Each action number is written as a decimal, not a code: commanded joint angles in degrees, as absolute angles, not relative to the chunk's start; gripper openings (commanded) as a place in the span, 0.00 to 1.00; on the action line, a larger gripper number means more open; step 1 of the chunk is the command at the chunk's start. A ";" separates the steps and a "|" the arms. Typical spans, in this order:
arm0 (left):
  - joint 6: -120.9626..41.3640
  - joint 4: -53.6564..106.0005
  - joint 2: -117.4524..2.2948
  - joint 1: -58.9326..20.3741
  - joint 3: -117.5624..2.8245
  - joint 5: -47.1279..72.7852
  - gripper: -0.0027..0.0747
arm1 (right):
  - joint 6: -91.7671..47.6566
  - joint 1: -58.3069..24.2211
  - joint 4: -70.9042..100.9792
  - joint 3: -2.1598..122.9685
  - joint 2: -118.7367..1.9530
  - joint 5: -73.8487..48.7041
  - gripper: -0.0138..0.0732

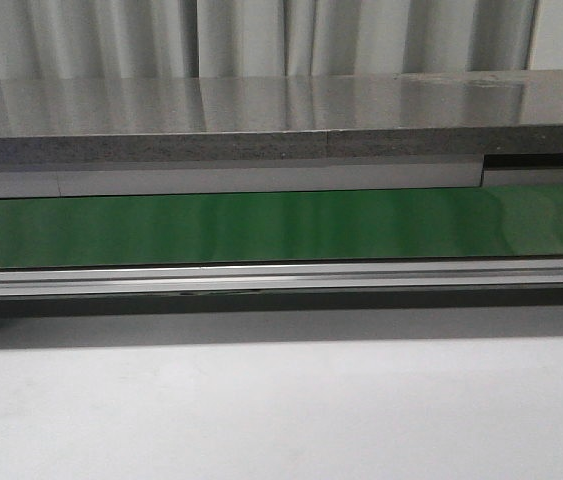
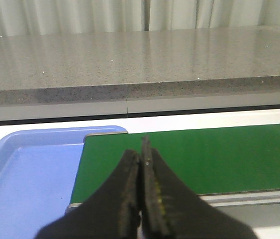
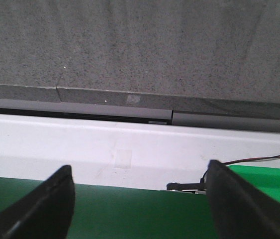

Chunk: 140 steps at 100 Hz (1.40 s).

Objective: Move button from left to right

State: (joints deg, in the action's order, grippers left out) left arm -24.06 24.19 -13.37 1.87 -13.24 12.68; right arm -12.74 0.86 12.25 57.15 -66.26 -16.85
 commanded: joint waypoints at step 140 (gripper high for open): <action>-24.03 24.86 -13.78 1.49 -14.87 8.87 0.01 | -12.88 0.02 12.94 23.75 -11.21 -12.67 0.09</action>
State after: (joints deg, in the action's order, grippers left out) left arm -24.06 24.19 -13.37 1.87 -13.24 12.68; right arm -12.74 -0.05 12.52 22.33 -10.68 -16.79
